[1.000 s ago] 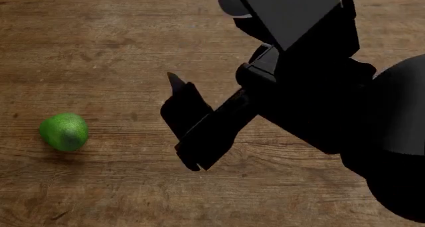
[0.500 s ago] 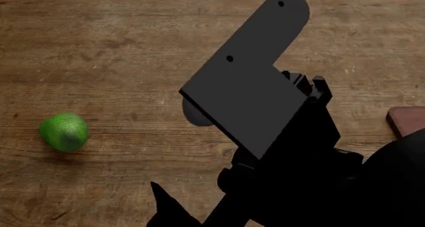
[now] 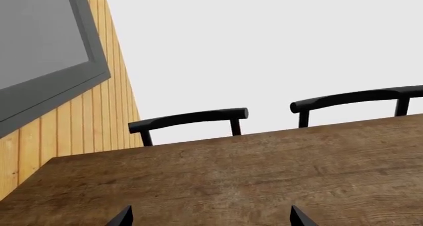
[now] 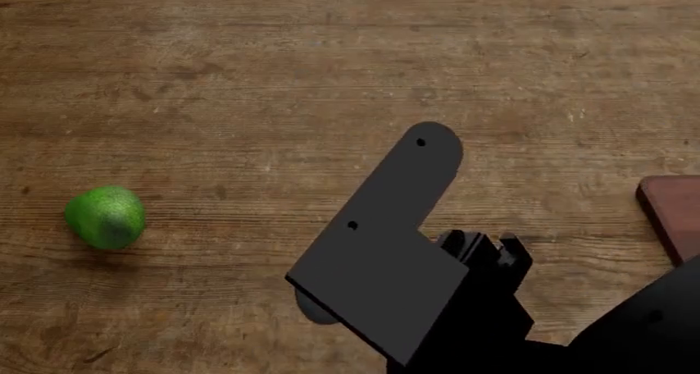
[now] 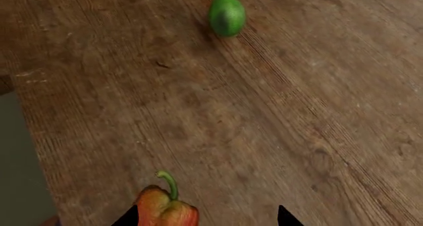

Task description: Place the avocado, onion, tomato and bell pepper on the cutting board.

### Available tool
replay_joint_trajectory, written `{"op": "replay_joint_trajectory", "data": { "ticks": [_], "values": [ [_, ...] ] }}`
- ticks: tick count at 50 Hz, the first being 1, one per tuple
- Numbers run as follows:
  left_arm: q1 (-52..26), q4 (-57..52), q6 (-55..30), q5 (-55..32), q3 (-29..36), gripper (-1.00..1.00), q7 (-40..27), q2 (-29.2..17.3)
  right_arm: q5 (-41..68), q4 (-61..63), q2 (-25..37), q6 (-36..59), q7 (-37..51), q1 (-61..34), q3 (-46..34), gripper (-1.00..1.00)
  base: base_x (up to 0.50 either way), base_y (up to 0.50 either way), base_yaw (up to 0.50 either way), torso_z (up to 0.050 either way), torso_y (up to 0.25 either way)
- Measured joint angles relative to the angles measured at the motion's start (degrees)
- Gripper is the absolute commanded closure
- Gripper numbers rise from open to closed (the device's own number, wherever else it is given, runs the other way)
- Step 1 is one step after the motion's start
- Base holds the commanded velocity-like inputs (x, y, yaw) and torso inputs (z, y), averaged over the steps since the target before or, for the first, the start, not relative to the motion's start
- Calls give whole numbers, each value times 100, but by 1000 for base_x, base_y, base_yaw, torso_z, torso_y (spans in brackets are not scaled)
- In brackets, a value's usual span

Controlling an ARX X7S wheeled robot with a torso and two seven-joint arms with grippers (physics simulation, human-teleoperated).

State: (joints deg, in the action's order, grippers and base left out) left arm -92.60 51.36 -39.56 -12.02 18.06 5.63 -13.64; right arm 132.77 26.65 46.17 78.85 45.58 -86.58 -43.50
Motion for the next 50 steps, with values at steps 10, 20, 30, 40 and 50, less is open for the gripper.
{"op": "replay_joint_trajectory", "data": {
  "ticks": [10, 20, 30, 40, 50],
  "values": [
    [1, -19, -14, -7, 8, -100, -6, -13, -9, 47, -16, -9, -65, 182, -125, -100, 0, 0, 0, 0, 0],
    [24, -61, -36, -18, 11, -100, -20, -28, -201, 77, -75, -7, -232, 473, -110, -100, 0, 0, 0, 0, 0],
    [0, -61, -43, -20, 24, -100, -26, -32, -500, 97, -148, 33, -464, 797, -28, -100, 0, 0, 0, 0, 0],
    [8, -62, -33, -26, 28, -100, -33, -44, -859, 96, -224, 95, -702, 1132, 31, -100, 0, 0, 0, 0, 0],
    [43, -74, -30, -35, 34, -100, -43, -49, -1267, 106, -260, 155, -977, 1502, 108, -100, 0, 0, 0, 0, 0]
  ]
}}
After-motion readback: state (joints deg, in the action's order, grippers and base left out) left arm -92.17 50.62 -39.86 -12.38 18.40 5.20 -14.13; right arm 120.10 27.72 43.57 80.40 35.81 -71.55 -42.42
